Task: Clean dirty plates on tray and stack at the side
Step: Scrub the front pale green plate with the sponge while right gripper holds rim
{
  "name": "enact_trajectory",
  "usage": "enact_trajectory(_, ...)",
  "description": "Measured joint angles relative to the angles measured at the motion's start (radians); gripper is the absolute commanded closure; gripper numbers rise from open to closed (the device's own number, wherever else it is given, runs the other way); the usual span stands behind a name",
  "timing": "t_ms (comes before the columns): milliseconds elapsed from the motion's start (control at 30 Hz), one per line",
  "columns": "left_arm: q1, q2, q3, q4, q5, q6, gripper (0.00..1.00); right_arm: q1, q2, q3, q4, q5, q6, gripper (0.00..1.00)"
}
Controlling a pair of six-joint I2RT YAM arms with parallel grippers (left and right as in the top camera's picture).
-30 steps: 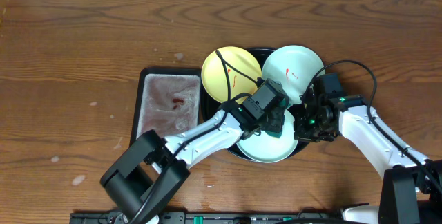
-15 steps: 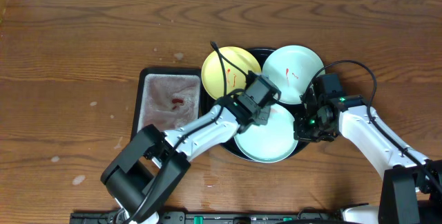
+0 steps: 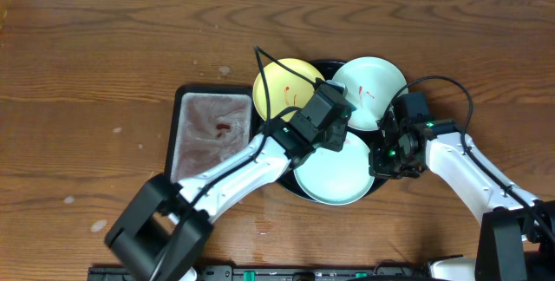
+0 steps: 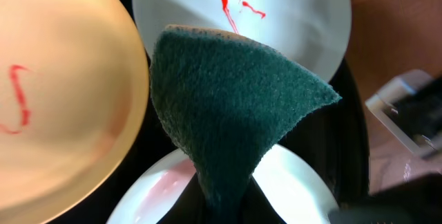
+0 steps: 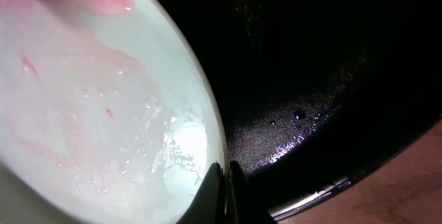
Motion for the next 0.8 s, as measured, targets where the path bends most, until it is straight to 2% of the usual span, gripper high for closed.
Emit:
enact_trajectory(167,-0.011,0.090,0.000,0.037,0.007,-0.034,0.93,0.000,0.000,0.000,-0.001,0.000,0.000,0.99)
enact_trajectory(300,-0.016,0.127,0.000,0.002,-0.017,-0.040,0.92,0.000,0.000,0.000,-0.003,0.000,0.000,0.99)
enact_trajectory(500,-0.013,0.124,0.000,-0.015,-0.060,-0.013,0.92,0.000,0.000,0.000,-0.003,-0.001,0.000,0.99)
enact_trajectory(800,-0.028,0.032,0.000,0.051,-0.021,-0.024,0.93,0.000,0.000,0.000,-0.004,0.000,0.000,0.99)
